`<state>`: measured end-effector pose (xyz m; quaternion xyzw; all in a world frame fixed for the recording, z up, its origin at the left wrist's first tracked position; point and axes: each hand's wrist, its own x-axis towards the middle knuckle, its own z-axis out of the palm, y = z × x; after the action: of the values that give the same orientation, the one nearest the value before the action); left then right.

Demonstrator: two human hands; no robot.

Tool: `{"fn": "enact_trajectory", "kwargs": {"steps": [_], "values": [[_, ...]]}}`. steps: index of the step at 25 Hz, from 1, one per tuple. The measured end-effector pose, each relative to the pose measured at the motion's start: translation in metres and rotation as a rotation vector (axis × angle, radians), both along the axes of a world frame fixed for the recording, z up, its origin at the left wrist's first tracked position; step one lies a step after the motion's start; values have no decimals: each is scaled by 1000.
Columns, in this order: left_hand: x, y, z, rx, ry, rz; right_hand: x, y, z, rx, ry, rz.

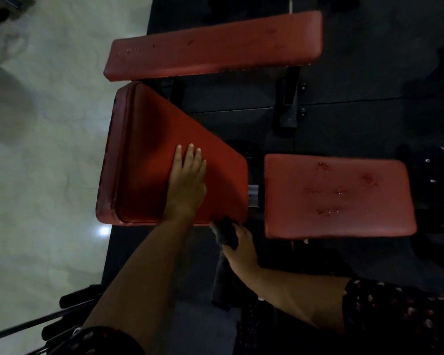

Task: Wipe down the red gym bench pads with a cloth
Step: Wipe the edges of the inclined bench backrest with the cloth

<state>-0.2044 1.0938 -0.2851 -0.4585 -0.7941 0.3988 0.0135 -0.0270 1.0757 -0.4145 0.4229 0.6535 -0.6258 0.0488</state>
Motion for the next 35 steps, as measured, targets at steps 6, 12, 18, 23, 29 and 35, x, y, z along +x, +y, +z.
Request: {"fn": "enact_trajectory", "kwargs": {"steps": [6, 12, 18, 23, 29, 35], "values": [[-3, 1, -5, -23, 8, -10, -36, 7, -3, 132, 69, -55], [-4, -2, -8, 8, -11, -15, -102, 88, -22, 370, 165, 38], [-2, -1, -4, 89, -61, -25, -187, 188, -27, 472, 95, 237], [9, 5, -14, 105, -10, 6, -178, 176, -44, 321, 74, 217], [3, 21, -52, 31, 30, 41, -92, 96, -51, 185, 104, 77], [9, 15, -82, -102, 50, -31, -14, 14, -74, 96, 79, 43]]}}
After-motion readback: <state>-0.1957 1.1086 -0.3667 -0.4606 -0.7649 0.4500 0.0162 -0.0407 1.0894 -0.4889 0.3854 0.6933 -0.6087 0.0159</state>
